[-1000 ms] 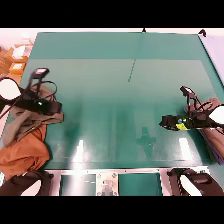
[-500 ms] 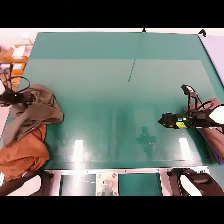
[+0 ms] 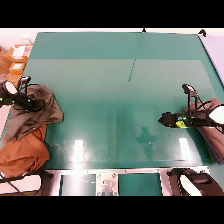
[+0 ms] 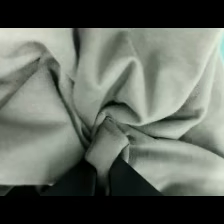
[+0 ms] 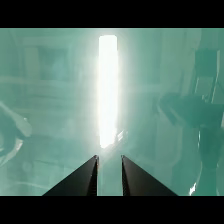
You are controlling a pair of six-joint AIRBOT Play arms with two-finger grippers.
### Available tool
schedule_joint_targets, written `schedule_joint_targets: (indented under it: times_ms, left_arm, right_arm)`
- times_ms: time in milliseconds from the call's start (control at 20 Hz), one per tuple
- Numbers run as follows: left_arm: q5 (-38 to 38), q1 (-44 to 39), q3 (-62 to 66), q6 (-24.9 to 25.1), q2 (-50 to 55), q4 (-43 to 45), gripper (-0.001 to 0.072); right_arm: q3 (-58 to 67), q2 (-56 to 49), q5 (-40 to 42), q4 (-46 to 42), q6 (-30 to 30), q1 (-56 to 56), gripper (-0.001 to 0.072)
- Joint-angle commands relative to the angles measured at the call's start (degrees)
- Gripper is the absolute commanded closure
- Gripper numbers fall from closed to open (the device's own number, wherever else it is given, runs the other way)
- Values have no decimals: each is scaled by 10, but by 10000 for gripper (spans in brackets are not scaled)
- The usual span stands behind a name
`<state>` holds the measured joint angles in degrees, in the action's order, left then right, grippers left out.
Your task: Fold the shirts.
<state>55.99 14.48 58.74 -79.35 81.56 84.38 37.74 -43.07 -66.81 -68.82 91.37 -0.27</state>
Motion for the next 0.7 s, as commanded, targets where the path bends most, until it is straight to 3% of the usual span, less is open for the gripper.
schedule_joint_targets:
  times_ms: [0, 50, 150, 300, 400, 500, 650]
  left_arm:
    - [42, 1, 59, 19, 0, -19, 682]
    - [63, -4, 96, 19, -11, -48, 682]
    - [86, -36, 168, 19, -50, -97, 682]
    - [96, -136, 258, 15, -116, -183, 682]
    - [101, -220, 297, -13, -139, -237, 682]
    - [97, -305, 318, -48, -141, -283, 682]
    - [73, -421, 318, -75, -123, -281, 682]
  right_arm:
    - [1, 0, 2, 0, 0, -1, 519]
    - [3, 0, 2, 0, 1, -1, 522]
    - [20, 0, 2, 0, 0, -1, 596]
    - [65, 0, 2, 1, 1, -21, 601]
    - [89, 0, -2, 1, 0, -43, 692]
    - [103, 0, -6, 1, 0, -65, 693]
    - [107, 0, -7, 0, -2, -86, 693]
